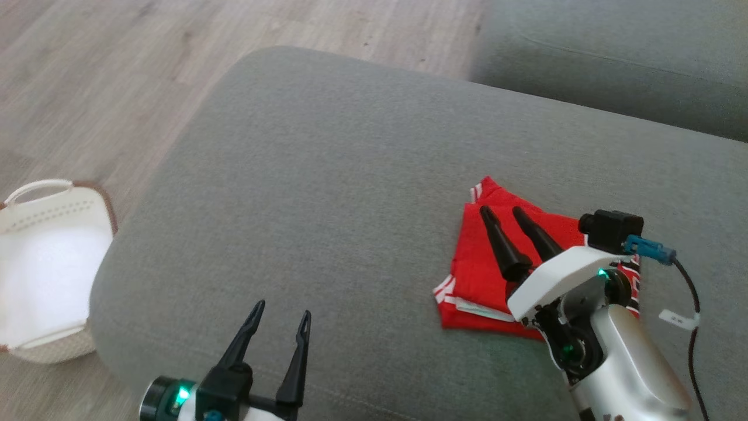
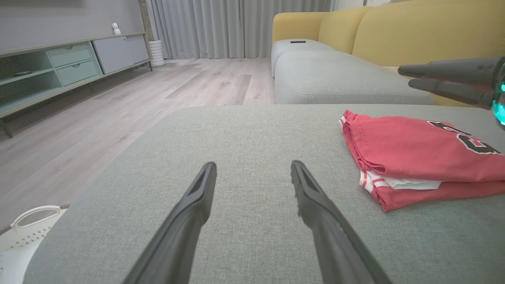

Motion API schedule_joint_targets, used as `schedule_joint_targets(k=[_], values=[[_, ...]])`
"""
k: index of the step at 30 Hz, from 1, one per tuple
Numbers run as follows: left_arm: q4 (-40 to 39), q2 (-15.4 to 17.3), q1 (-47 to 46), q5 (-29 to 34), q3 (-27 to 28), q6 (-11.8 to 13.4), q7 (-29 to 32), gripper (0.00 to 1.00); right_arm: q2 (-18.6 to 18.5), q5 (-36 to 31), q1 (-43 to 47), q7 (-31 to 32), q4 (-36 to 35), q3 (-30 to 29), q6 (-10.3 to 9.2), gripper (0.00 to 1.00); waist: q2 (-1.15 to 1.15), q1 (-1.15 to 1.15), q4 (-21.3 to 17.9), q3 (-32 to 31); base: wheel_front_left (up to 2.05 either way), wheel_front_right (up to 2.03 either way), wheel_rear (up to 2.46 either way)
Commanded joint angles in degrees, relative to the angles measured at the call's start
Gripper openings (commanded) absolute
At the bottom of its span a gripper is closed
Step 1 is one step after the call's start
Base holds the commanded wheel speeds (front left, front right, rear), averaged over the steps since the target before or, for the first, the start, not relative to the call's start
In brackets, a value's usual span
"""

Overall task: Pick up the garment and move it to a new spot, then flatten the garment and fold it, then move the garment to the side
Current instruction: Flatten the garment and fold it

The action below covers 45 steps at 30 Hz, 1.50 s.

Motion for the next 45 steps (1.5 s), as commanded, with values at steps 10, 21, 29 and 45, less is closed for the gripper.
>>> schedule_joint_targets(k=[10,21,29,45], values=[[-1.0,-0.7,-1.5,0.2,5.2,0.7,-0.7,1.0,-4.8,0.5,3.4,-11.5,-4.9,1.7,0.21,1.0,0.0,0.0,-7.9,-3.5,0.0,0.0,0.0],[-2.4,-1.1,1.9,-0.1,8.9,1.4,-0.7,1.0,-10.1,-1.0,10.4,-20.7,-5.3,2.6,0.21,1.0,0.0,0.0,-13.9,-7.5,0.0,0.0,0.0],[-3.2,-1.2,4.4,0.0,11.4,1.2,-0.7,1.0,-8.2,-8.2,15.6,-23.4,-3.4,1.3,0.21,1.0,0.0,0.0,-15.4,-9.2,0.0,0.0,0.0],[-2.4,-1.7,6.8,2.2,13.4,0.9,-0.7,1.0,-0.8,-22.0,22.6,-23.8,-4.2,-6.6,0.21,1.0,0.0,0.0,-16.7,-11.5,0.0,0.0,0.0]])
